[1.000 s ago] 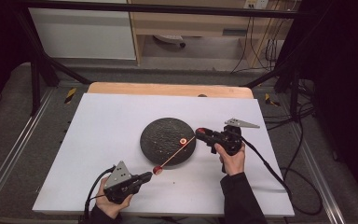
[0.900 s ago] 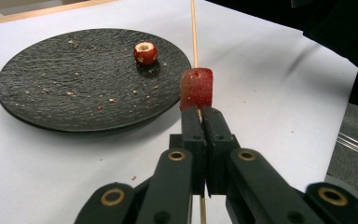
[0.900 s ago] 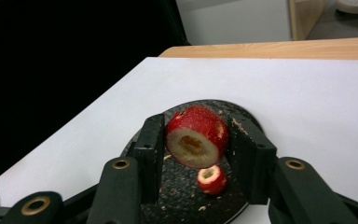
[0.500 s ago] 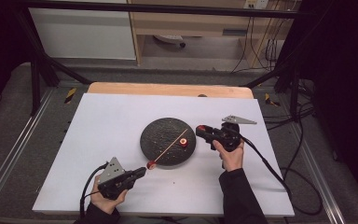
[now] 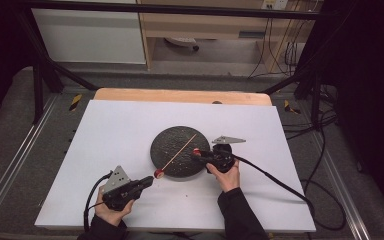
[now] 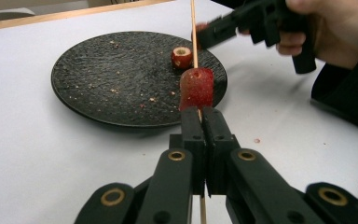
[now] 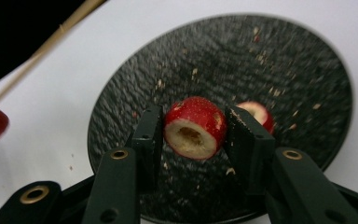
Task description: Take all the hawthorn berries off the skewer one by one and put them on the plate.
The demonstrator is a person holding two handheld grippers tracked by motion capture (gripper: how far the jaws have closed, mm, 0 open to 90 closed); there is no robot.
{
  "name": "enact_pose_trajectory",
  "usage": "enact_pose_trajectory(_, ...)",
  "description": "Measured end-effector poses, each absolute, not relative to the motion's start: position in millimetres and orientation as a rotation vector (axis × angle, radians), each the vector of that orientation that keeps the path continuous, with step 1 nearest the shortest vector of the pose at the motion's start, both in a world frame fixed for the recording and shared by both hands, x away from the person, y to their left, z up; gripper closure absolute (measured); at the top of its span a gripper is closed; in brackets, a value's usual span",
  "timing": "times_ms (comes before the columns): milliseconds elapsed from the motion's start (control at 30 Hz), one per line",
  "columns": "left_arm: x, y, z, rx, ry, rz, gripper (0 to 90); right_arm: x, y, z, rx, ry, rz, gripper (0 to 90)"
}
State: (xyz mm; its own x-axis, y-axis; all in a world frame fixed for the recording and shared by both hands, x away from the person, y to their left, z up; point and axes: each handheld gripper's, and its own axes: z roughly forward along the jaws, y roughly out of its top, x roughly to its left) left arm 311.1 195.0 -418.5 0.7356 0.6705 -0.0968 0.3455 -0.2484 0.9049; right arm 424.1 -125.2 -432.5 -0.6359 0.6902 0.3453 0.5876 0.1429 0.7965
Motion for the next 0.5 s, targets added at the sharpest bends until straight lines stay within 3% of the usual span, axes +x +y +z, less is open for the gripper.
enact_pose_trajectory(500,311.8,191.5,-421.4,1.875,0.788,0.365,88.6,418.2,-117.1,-448.8,1.25,2.364,1.441,53.9)
